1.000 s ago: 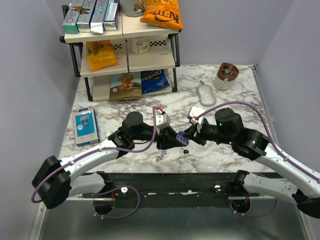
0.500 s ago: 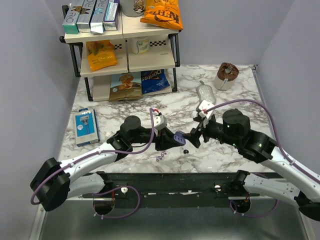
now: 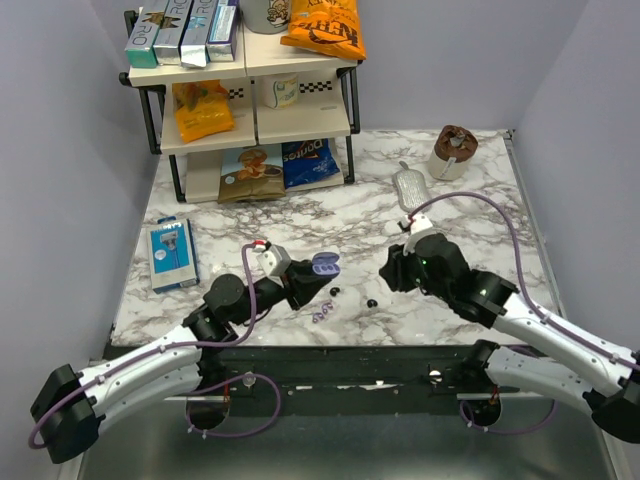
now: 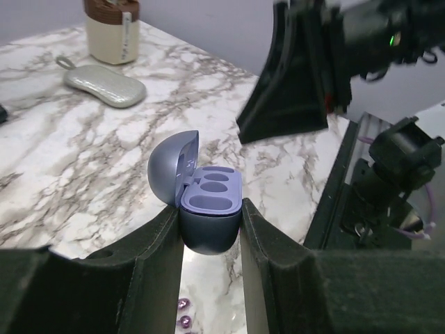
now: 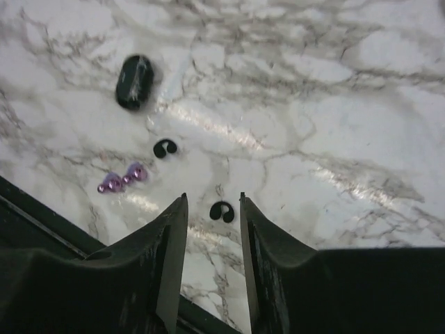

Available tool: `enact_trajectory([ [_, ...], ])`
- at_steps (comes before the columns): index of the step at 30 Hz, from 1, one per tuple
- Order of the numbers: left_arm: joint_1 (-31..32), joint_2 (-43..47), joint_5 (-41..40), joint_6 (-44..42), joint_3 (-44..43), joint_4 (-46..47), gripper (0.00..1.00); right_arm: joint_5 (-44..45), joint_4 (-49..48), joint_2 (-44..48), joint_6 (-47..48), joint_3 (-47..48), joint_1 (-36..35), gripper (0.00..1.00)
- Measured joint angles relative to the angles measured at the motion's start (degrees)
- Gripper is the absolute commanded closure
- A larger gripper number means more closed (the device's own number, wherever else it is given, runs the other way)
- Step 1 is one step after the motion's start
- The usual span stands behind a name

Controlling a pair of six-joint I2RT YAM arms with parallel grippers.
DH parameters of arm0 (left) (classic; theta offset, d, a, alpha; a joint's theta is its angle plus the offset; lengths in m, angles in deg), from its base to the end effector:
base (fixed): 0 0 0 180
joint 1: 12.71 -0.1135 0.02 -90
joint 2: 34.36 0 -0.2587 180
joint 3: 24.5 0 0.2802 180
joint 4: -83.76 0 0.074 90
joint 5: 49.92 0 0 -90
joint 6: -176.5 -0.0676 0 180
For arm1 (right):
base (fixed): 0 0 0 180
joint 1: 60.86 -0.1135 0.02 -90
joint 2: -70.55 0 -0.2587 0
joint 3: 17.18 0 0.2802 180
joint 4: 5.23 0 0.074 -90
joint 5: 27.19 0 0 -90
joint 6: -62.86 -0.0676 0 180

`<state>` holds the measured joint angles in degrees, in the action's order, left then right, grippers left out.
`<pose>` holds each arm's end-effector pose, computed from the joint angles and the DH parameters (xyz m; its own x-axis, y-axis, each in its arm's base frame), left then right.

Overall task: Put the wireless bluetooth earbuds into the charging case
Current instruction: Adjust the charging case, then pick up the earbud from the center of the board.

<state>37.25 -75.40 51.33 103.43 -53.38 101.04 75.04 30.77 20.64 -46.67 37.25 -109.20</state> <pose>0.1434 -0.1911 0.2369 -0.2001 -0.2058 -0.9579 0.8546 0.4414 -0.2734 0.1783 0.1789 0.2604 -0.5311 -0.1054 -0.8407 -0.4589 0.8699 0.1808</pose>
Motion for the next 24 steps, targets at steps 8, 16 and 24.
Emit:
enact_trajectory([
  [8, 1.92, 7.08, -13.11, -1.9, 0.24, -5.27, 1.0, -14.19, -6.73, -9.9, -3.32, -5.4, -0.35, 0.54],
  [16, 2.03, 12.31, -20.92, -1.57, 0.15, -11.69, 1.0, -20.96, -16.35, -21.9, -5.95, -4.48, -4.72, 0.59],
  [24, 3.8, 15.06, -25.66, -1.29, 0.26, -13.64, 1.0, -22.03, -18.14, -30.88, -7.02, -0.11, -5.35, 0.47],
])
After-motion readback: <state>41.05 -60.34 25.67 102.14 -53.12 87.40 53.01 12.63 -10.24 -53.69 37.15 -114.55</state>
